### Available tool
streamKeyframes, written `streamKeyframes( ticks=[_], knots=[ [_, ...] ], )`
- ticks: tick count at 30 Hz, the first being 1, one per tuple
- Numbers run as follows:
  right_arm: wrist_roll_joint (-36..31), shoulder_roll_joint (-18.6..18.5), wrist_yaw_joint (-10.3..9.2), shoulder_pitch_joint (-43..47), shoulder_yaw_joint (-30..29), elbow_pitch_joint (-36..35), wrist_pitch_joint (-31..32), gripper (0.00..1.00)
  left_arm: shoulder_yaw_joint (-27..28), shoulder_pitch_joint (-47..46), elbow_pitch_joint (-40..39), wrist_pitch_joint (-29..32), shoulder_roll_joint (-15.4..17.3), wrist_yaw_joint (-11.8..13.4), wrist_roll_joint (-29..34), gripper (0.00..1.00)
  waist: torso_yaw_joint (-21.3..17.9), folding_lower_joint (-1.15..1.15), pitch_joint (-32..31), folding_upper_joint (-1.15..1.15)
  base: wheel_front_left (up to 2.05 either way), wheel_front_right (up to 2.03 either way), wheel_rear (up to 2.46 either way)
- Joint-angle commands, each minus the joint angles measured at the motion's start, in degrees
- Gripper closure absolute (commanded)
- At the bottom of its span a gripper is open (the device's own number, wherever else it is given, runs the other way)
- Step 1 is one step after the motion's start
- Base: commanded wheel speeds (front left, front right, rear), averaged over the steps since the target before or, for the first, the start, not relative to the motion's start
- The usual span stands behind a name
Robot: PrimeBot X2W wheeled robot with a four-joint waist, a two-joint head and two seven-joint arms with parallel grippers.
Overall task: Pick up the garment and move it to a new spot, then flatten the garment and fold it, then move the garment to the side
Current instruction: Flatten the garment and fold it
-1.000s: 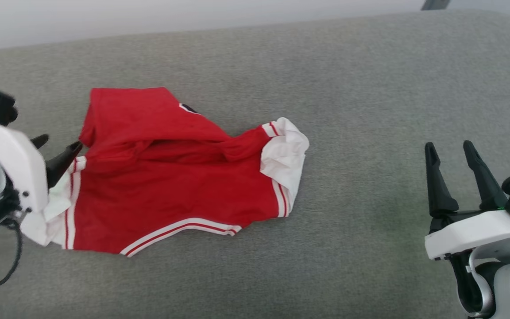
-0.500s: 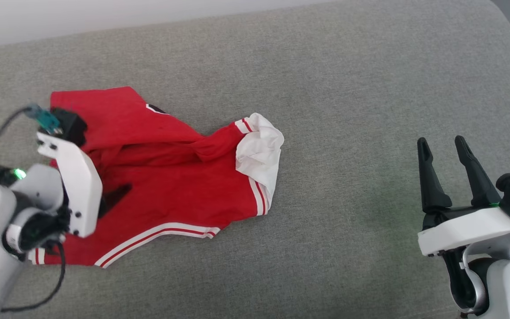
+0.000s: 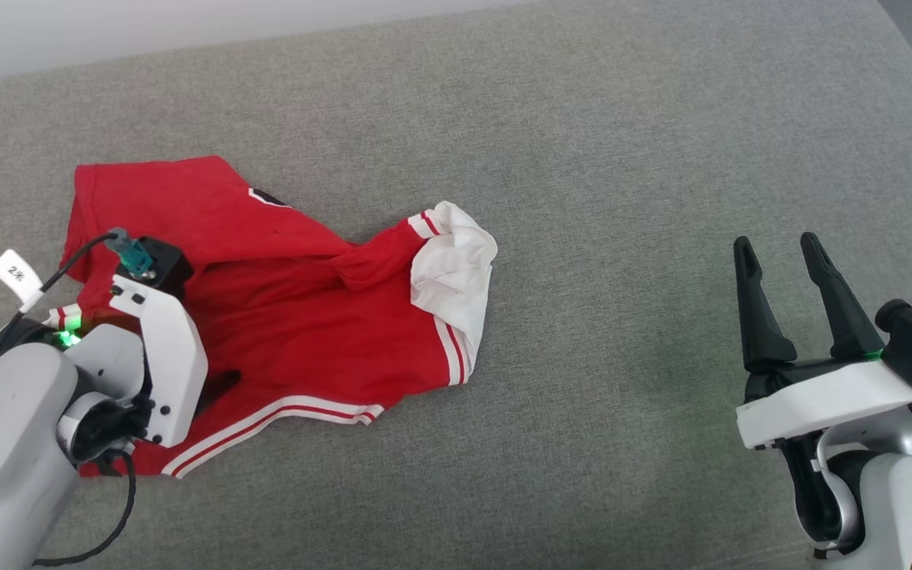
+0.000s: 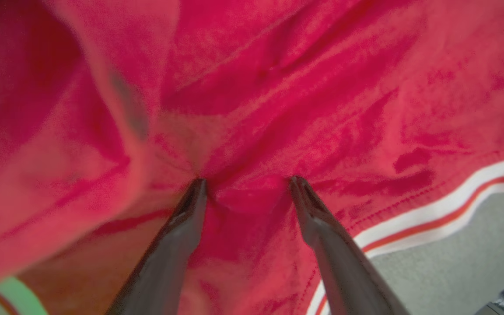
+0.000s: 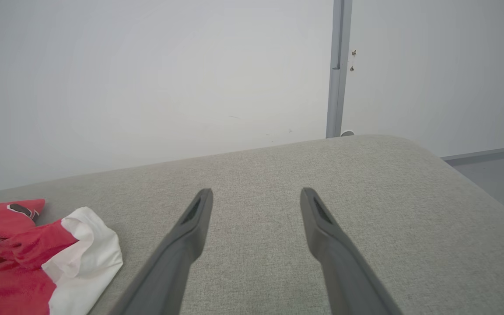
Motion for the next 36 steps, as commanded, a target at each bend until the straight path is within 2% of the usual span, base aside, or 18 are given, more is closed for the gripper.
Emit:
streamKeyframes(
  ticks=[1, 4, 7, 18, 27, 28, 29, 30, 36],
  knots=[
    [0.14, 0.01, -0.02, -0.81, 0.11, 0.23, -0.29, 0.00, -3.51, 3.24, 4.19, 0.19, -1.89, 0.06, 1.54, 1.00, 0.07, 0.00, 0.07, -0.01, 0.00, 0.00, 0.00],
    [0.04, 0.01, -0.02, -0.96, -0.27, 0.18, -0.18, 0.00, -5.57, 2.96, 5.88, -1.02, -3.57, -0.79, 0.66, 1.00, 0.63, 0.00, 0.11, -0.01, 0.00, 0.00, 0.00],
    [-0.41, 0.01, -0.02, -0.61, -0.92, -0.03, 0.08, 0.00, -6.56, 1.98, 4.73, -1.33, -3.44, -1.07, -0.37, 1.00, 1.45, 0.00, -0.05, -0.01, 0.00, 0.00, 0.00],
    [-0.47, 0.01, -0.02, 0.09, -2.48, -0.54, 1.18, 0.00, -9.31, 3.03, -8.96, -0.71, 0.39, -1.22, -3.15, 1.00, 3.97, 0.00, -1.11, -0.01, 0.00, 0.00, 0.00],
    [-0.46, 0.01, -0.02, 0.00, -2.16, -0.59, 2.49, 0.00, -9.78, 6.87, -14.57, -0.68, 2.13, 1.11, -3.51, 1.00, 5.15, 0.00, -1.03, -0.01, 0.00, 0.00, 0.00],
    [-0.57, 0.01, -0.02, -0.06, -2.04, -0.55, 2.55, 0.00, -9.51, 6.85, -14.78, -1.28, 2.06, 1.39, -3.23, 0.90, 5.32, 0.00, -1.07, -0.01, 0.00, 0.00, 0.00],
    [-0.64, 0.01, -0.02, -0.13, -1.81, -0.48, 2.78, 0.00, -9.31, 6.83, -15.00, -1.87, 1.93, 1.55, -3.03, 0.53, 5.51, 0.00, -1.13, -0.01, 0.00, 0.00, 0.00],
    [-0.57, 0.01, -0.02, -0.19, -1.44, -0.41, 3.10, 0.00, -9.01, 6.77, -15.13, -2.57, 1.77, 1.80, -2.96, 0.00, 5.74, 0.00, -1.25, -0.01, 0.00, 0.00, 0.00],
    [-1.43, 0.01, -0.02, 0.48, 1.54, -0.34, 5.21, 0.00, -6.89, 6.74, -16.11, -5.87, 1.97, 3.04, -3.39, 0.00, 7.55, 0.00, -2.75, -0.01, 0.00, 0.00, 0.00]
  ],
)
